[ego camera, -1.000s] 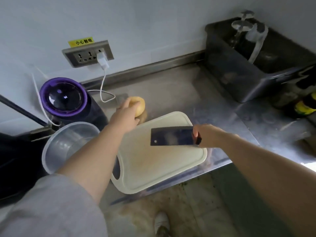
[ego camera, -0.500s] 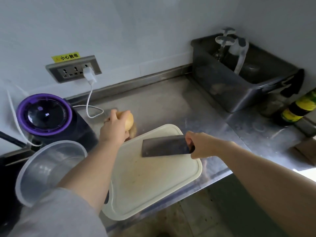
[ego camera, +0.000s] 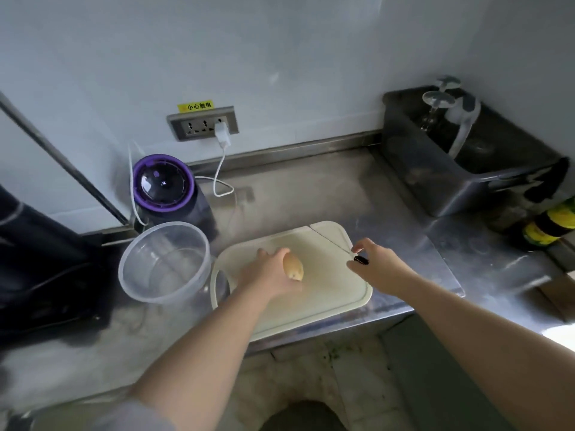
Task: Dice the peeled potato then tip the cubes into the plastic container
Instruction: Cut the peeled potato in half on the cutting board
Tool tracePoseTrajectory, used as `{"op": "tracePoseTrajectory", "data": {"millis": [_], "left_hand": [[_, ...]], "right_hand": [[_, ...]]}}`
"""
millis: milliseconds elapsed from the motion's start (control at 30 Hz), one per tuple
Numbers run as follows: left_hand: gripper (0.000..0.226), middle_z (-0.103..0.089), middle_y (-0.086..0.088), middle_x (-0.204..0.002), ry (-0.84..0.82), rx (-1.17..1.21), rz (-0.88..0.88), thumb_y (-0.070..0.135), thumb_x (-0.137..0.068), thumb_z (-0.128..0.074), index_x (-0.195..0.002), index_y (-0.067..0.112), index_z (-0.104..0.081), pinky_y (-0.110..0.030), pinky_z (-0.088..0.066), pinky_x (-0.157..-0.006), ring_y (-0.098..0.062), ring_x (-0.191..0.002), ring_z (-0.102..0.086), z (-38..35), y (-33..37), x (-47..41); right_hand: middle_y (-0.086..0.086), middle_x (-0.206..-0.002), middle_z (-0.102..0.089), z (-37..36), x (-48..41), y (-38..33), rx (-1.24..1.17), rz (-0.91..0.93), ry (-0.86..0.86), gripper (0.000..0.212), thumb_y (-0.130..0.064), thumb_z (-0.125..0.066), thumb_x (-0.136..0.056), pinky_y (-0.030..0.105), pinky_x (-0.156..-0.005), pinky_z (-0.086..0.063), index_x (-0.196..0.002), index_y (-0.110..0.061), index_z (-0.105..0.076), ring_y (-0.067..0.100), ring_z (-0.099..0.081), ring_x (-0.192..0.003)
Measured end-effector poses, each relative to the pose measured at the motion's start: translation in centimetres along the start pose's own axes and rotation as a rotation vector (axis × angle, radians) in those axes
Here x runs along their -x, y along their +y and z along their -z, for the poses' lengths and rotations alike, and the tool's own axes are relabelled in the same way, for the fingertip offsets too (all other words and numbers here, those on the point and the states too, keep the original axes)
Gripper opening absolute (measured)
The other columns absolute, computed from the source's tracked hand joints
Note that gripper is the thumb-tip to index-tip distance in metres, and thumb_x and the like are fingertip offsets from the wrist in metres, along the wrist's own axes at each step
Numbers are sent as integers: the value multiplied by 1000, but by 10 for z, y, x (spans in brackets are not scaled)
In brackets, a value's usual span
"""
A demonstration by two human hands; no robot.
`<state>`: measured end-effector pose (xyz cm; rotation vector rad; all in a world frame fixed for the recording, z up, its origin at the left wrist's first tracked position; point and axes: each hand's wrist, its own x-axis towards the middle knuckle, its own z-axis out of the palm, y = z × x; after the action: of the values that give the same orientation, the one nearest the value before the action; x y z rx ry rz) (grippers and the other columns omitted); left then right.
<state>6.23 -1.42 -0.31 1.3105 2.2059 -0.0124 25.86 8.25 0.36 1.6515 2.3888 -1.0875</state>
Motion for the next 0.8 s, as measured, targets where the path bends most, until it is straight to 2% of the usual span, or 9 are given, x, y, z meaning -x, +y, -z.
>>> {"op": "tracePoseTrajectory", "data": {"millis": [100,167,267,400,467,567,667,733,800], "left_hand": [[79,-25,-5,-148,36,23,-10,48,-79,-62,-148,35,-24,-30,-40,-80,-28,-120,-50,-9,2,-1],[77,-21,-3,-152,54,62,-19,51,-84,-57,-149,34,-21,-31,-43,-82,-27,-122,-49,-12,-3,-5],[73,-25,-2,-149,96,130,-30,55,-88,-53,-149,31,-20,-36,-48,-88,-28,-120,-51,-18,-14,-8],[70,-33,-5,-143,116,222,-1,51,-91,-52,-148,25,-21,-36,-47,-83,-27,-115,-53,-23,-26,-11],[72,-36,-4,-143,120,211,2,49,-91,-54,-149,24,-20,-37,-48,-85,-27,-117,-52,-23,-30,-12],[75,-37,-3,-144,144,238,-10,45,-88,-60,-149,22,-23,-35,-44,-92,-25,-124,-48,-23,-34,-12],[68,-46,-1,-141,210,341,-11,42,-87,-63,-145,20,-34,-30,-41,-95,-21,-125,-48,-23,-37,-11],[65,-51,0,-138,235,378,-10,40,-87,-64,-143,19,-39,-29,-41,-96,-19,-125,-49,-24,-38,-10],[62,-53,0,-136,238,406,-3,39,-88,-64,-142,17,-42,-29,-41,-96,-20,-124,-50,-23,-38,-8]], "right_hand": [[-2,-81,-58,-8,8,-1,-1,-1,-53,31,-30,-47,-100,20,-45,-36,-128,-17,-46,13,-48,-54],[0,-82,-58,-14,9,-1,-1,1,-76,32,-30,-43,-101,22,-47,-39,-130,-16,-46,14,-49,-56],[1,-81,-56,-21,9,-5,7,4,-88,33,-29,-37,-102,25,-51,-42,-131,-14,-46,15,-51,-59],[-1,-74,-54,-29,6,-12,92,24,-93,29,-27,-33,-105,22,-48,-36,-126,-13,-46,13,-48,-56],[1,-76,-56,-34,4,-14,139,19,-99,26,-26,-32,-105,23,-49,-39,-121,-11,-48,13,-49,-58],[3,-88,-58,-39,0,-17,268,11,-89,24,-24,-32,-104,29,-60,-47,-117,-10,-47,19,-58,-72],[7,-101,-51,-43,-2,-20,381,0,-50,23,-20,-34,-102,35,-73,-46,-120,-10,-44,27,-60,-94],[5,-104,-57,-45,-4,-21,414,11,-40,22,-19,-37,-104,30,-71,-53,-123,-12,-44,21,-63,-88],[2,-99,-61,-42,-6,-23,470,25,-35,23,-19,-39,-104,27,-67,-56,-126,-15,-45,17,-64,-77]]}}
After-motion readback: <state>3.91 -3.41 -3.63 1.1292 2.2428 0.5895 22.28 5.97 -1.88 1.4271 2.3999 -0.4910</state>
